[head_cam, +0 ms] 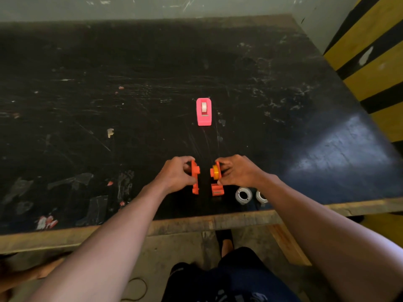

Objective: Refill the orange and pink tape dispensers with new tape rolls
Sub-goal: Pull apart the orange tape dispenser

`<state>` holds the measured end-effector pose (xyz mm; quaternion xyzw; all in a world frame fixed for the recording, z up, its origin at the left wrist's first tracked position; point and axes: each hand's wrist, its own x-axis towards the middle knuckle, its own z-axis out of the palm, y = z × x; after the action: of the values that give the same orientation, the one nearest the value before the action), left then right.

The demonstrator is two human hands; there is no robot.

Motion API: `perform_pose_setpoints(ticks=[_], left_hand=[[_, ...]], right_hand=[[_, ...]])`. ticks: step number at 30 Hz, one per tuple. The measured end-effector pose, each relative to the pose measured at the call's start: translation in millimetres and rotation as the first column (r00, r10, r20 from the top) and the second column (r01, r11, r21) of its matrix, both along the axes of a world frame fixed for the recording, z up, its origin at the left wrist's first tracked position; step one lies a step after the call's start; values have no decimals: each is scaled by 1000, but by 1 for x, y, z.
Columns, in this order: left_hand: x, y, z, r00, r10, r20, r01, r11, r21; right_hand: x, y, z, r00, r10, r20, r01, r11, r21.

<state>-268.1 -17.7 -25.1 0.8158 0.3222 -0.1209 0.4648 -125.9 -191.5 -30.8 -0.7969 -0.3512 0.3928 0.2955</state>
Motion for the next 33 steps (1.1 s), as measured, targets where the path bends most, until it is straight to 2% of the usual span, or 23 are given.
perform_pose_setpoints(ticks=[4,11,13,15,18,22,25,28,33], left_hand=[[-2,-2,-4,998,-2,-59,1,1000,-6],[-20,25,-15,990,-4,-144,29,984,174],[-23,28,-13,994,13,-113,14,973,231],[-23,27,-8,996,91,-16,-84,964,254],[-18,18,-3,980,164,112,-181,971,155],[-1,-11,-5,980,147,134,-144,989,-31],[10,-30,-14,981,151,117,-133,979,-153],[17,-40,-22,978,156,136,-127,972,-200],[22,-45,-26,982,131,137,-106,979,-176]], right_hand=[[2,3,1,998,43,41,-42,998,-41],[4,3,1,970,163,182,-134,977,-165],[5,3,2,962,183,204,-149,974,-172],[5,3,1,963,177,203,-143,974,-174],[6,4,-1,972,168,166,-135,971,-196],[6,3,-1,979,156,132,-130,973,-192],[4,2,-2,976,148,162,-119,977,-177],[5,2,-5,972,148,182,-118,979,-163],[8,2,-9,973,152,172,-125,980,-158]])
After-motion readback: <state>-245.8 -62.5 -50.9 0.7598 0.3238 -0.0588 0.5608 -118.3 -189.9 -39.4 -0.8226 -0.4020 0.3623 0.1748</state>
